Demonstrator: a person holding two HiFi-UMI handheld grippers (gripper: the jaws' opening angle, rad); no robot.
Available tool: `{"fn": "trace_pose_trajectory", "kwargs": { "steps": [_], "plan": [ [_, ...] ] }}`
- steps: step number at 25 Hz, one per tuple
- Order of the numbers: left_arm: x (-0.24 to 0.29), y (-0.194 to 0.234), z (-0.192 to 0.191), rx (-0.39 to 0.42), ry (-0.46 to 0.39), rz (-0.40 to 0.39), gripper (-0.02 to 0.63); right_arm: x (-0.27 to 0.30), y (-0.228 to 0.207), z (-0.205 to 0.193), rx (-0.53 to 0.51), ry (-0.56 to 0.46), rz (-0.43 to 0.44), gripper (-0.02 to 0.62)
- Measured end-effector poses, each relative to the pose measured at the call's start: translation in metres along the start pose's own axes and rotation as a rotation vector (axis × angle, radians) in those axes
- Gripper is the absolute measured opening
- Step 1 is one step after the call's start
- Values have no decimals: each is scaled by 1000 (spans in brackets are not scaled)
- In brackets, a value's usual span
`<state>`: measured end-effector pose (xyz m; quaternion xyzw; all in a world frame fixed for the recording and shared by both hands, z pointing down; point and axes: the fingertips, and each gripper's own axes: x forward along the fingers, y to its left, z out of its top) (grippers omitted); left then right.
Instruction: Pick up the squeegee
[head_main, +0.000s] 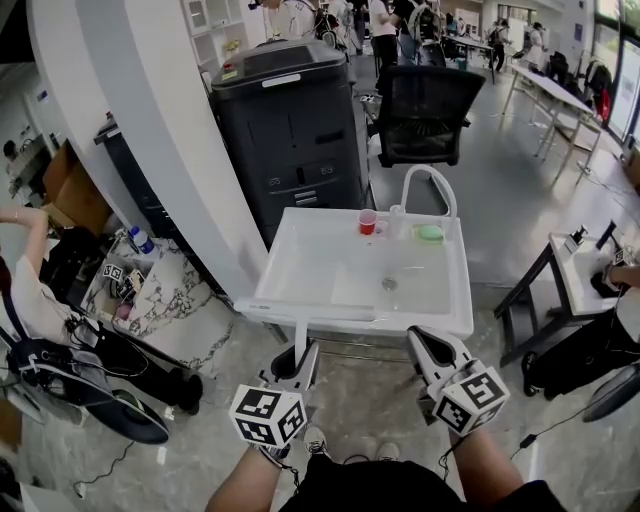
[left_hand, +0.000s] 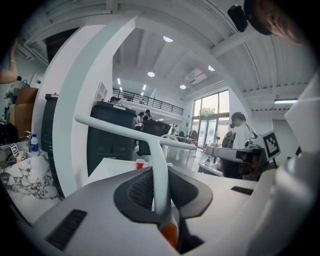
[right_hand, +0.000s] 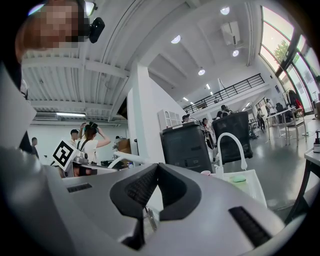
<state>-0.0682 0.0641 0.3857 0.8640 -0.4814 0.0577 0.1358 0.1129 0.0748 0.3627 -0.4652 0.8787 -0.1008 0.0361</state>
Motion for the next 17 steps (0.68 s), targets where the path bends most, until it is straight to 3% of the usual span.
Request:
{"fn": "trace_pose_trajectory", "kwargs": {
  "steps": [17],
  "plan": [
    [0,-3,3,4,-1,5,60,1,0,3,-6,1,11,17]
  ]
}}
